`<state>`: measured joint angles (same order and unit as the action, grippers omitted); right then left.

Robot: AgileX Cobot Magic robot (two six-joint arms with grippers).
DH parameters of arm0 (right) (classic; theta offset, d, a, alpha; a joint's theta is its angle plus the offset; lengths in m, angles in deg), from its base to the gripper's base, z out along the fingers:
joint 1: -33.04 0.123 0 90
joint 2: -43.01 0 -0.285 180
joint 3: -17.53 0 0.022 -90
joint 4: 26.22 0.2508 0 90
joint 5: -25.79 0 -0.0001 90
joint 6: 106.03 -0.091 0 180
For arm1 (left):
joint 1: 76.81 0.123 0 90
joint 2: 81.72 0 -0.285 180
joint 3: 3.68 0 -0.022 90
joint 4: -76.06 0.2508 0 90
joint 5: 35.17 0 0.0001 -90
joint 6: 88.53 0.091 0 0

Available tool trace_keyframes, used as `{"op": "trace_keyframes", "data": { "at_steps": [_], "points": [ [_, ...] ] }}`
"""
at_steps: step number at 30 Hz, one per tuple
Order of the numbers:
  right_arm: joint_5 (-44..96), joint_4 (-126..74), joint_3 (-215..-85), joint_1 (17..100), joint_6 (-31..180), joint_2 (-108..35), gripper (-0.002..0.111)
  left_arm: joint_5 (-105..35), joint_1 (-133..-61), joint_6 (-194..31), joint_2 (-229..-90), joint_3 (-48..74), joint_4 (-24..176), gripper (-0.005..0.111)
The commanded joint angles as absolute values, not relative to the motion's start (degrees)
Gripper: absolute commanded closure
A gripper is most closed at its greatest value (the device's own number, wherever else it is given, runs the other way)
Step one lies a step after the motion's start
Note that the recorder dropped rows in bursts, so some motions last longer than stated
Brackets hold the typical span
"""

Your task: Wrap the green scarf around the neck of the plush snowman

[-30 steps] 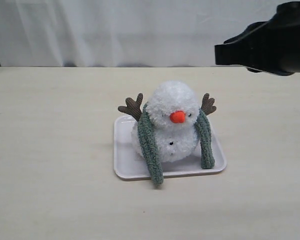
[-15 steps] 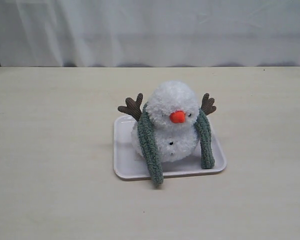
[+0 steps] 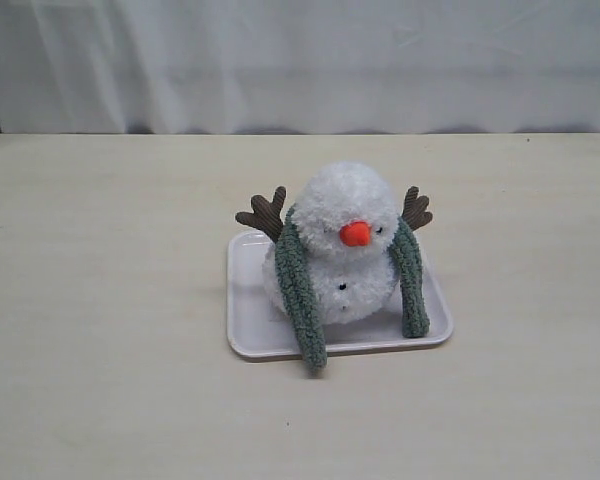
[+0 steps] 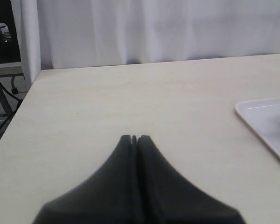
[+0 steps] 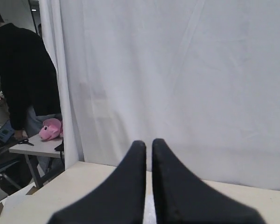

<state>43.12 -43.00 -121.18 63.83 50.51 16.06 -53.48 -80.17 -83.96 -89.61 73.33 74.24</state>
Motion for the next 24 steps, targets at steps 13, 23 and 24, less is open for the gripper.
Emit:
{"op": "trace_keyframes", "data": {
  "at_steps": [13, 23, 24],
  "points": [
    [44.14, -43.42, -120.96, 63.82, 50.69, 17.07, 0.104, -52.86, -80.13, -83.88, -89.51, 73.53, 73.81, 0.107],
    [40.01, -44.46, -119.35, 63.68, 50.8, 18.16, 0.104, -52.86, -80.13, -83.88, -89.51, 73.53, 73.81, 0.107],
    [39.73, -43.73, -118.76, 63.68, 50.8, 18.63, 0.104, -52.86, -80.13, -83.88, -89.51, 73.53, 73.81, 0.107]
  ]
}}
